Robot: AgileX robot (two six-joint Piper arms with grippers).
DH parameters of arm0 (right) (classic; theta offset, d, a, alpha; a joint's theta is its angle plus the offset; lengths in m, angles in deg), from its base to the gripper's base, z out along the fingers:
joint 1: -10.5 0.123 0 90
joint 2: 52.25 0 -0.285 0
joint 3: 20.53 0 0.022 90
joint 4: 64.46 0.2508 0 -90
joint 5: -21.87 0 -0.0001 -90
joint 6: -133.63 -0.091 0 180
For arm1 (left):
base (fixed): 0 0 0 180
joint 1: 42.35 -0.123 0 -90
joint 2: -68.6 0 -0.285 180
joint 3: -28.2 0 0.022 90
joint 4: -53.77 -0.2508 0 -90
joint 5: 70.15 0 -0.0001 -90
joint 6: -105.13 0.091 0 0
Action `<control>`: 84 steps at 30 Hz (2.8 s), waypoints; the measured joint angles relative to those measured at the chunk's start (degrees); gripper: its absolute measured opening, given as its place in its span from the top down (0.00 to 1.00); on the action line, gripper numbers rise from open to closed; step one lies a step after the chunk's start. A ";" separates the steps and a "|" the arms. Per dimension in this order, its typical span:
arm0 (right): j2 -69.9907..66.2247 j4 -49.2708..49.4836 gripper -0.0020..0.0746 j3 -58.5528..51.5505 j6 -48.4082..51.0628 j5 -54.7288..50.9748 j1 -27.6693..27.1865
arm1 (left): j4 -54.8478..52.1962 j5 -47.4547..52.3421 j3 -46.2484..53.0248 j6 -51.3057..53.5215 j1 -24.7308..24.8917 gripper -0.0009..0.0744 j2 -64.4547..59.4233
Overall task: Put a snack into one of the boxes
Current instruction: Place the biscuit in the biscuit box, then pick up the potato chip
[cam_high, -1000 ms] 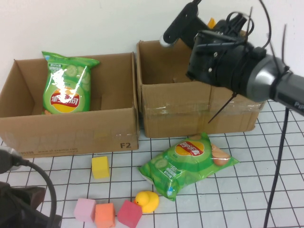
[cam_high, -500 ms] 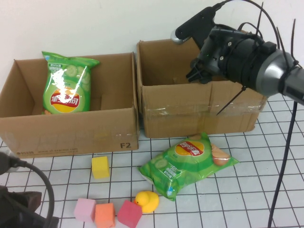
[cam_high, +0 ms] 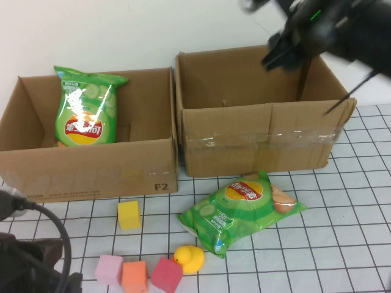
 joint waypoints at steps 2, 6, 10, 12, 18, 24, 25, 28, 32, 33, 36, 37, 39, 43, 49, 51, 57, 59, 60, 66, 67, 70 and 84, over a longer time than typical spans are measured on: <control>3.24 2.98 0.34 0.00 5.36 -1.27 0.00 | 0.00 -1.17 0.00 0.00 0.00 0.99 0.00; 8.95 11.55 0.43 0.00 14.39 -6.09 0.00 | -0.34 -2.81 0.00 0.00 0.00 0.99 0.00; 13.77 17.53 0.62 -1.32 17.05 -9.60 0.00 | -1.55 -3.20 0.00 -1.73 0.00 0.99 0.00; 16.93 18.94 0.74 -3.39 17.47 -9.60 0.00 | -2.31 -3.20 0.00 -2.76 0.00 0.99 0.00; 27.00 24.60 0.94 -15.56 19.97 -8.19 0.00 | -4.00 -3.51 0.00 -4.15 0.00 0.99 0.00; 35.64 31.80 0.97 -35.10 18.42 2.36 -0.04 | -4.35 -4.30 0.00 -4.38 0.00 0.99 0.00; 36.40 32.05 0.97 -38.17 17.07 4.64 -0.04 | -4.35 -4.46 0.00 -4.38 0.00 0.99 0.00; 37.64 32.05 0.97 -49.78 9.25 14.90 -0.04 | -4.35 -4.54 0.00 -4.38 0.00 0.99 0.00; 37.43 32.05 0.97 -63.50 -1.46 32.34 -0.13 | -3.93 -4.54 0.00 -4.38 0.00 0.99 0.00; 37.45 32.05 0.97 -66.63 -4.06 35.97 -0.13 | -3.61 -4.54 0.00 -4.38 0.00 0.99 0.00; 37.45 32.86 0.97 -73.83 -9.58 47.96 -0.13 | -2.40 -3.57 0.00 -4.38 0.00 0.99 0.00; 37.45 33.94 0.97 -75.83 -10.73 51.77 -0.13 | -1.77 -3.46 0.00 -4.38 0.00 0.99 0.00; 36.87 37.79 0.97 -78.67 -12.01 57.76 -0.13 | -1.03 -3.07 0.00 -4.38 0.00 0.99 0.00; 33.75 54.14 0.97 -82.50 -12.73 63.72 -0.13 | 0.47 -2.97 0.00 -4.38 0.00 0.99 0.00; 28.56 65.04 0.97 -85.05 -18.47 78.84 -0.13 | 2.54 -2.76 0.00 -4.38 0.00 0.99 0.00; 26.43 65.63 0.93 -85.05 -24.41 83.41 -0.13 | 2.65 -2.63 0.00 -4.38 0.00 0.99 0.00; 17.61 65.63 0.38 -85.05 -45.58 93.72 -0.13 | 2.88 -2.51 0.00 -4.38 0.00 0.99 0.00; 14.21 64.65 0.21 -85.05 -52.50 96.88 -0.13 | 3.01 -2.10 0.00 -4.38 0.00 0.99 0.00; 12.47 63.69 0.17 -85.05 -54.49 98.89 -0.13 | 3.00 -1.96 0.00 -4.38 0.00 0.99 0.00; 3.37 58.82 0.10 -83.99 -63.29 111.13 -0.13 | 3.00 -1.70 0.00 -4.27 0.00 0.99 0.00; 2.09 58.68 0.10 -83.83 -63.74 112.75 -0.13 | 3.00 -1.55 0.00 -4.27 0.00 0.99 0.00; -0.67 58.56 0.11 -83.83 -64.93 114.47 -0.13 | 3.10 -1.55 0.00 -4.27 0.00 0.99 0.00; -2.84 57.75 0.15 -79.32 -62.46 114.84 -0.13 | 3.08 -1.19 0.00 -4.19 0.00 0.99 0.00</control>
